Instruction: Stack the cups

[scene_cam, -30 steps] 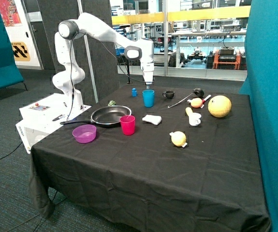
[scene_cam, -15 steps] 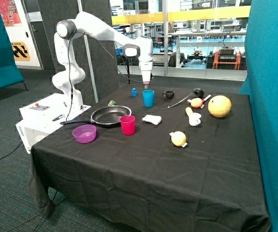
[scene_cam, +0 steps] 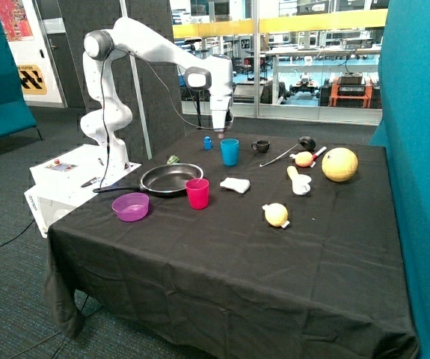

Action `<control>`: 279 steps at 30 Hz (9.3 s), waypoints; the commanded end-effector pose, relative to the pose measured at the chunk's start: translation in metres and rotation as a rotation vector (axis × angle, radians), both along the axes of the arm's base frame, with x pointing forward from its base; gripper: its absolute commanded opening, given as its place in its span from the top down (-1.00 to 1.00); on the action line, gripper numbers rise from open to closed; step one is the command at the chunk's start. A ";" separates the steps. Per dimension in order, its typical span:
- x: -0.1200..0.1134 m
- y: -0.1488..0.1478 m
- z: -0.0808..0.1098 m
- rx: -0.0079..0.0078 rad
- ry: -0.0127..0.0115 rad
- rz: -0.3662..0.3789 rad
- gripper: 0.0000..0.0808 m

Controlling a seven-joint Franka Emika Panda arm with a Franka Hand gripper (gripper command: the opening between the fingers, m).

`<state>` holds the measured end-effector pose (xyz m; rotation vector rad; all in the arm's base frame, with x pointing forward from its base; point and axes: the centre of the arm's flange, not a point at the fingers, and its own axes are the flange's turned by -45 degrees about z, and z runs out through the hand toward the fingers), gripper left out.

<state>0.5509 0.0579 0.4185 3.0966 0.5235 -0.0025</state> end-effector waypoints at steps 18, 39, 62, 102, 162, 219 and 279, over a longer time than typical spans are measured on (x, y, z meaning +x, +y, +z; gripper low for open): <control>-0.015 -0.080 -0.004 0.0013 -0.0014 -0.041 -0.12; 0.003 -0.153 -0.012 0.0011 -0.0016 -0.326 -0.16; 0.015 -0.173 -0.021 0.0010 -0.0016 -0.351 -0.15; 0.027 -0.241 -0.039 0.0010 -0.0016 -0.381 -0.22; 0.031 -0.246 -0.089 0.0010 -0.0016 -0.378 0.15; 0.038 -0.229 -0.079 0.0010 -0.0016 -0.349 1.00; 0.040 -0.081 -0.001 0.0013 -0.0014 -0.041 1.00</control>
